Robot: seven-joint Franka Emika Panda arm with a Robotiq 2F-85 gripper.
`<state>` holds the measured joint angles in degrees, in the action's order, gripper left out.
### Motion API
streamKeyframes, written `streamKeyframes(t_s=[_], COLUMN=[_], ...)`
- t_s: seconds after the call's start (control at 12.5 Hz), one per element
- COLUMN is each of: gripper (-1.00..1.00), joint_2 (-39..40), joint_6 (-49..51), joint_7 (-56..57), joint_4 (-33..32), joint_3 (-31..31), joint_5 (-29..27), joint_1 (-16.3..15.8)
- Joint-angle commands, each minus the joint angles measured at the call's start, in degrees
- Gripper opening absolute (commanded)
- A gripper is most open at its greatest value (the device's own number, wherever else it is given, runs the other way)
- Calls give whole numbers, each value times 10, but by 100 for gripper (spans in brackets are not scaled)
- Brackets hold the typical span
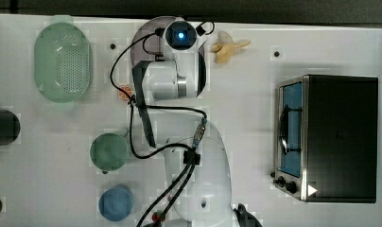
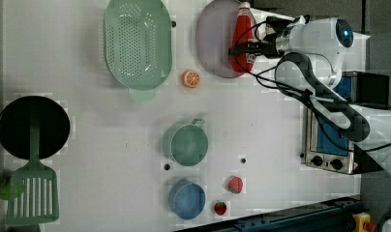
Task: Pick ketchup from plate and place it on table.
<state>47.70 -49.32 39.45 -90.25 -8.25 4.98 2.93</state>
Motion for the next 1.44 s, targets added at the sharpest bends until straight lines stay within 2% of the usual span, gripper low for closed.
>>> streamKeyframes(t_s=[0.08,0.32,0.56,0.8,1.12,1.44], gripper=[18,18,18,18,18,18], joint_2=[-115,-192,-275,-361,-474,-529], joint_6=[66,158,226,230,227,174], joint_7=[-40,-41,-41,-41,-42,-42], joint_4=[19,14,-32,-121,-270,-410], joint_3=[-3,-2,0,4,16,40], joint_5=[-4,-26,-29,-45,-61,-61], joint_1=[8,21,40,57,65,67])
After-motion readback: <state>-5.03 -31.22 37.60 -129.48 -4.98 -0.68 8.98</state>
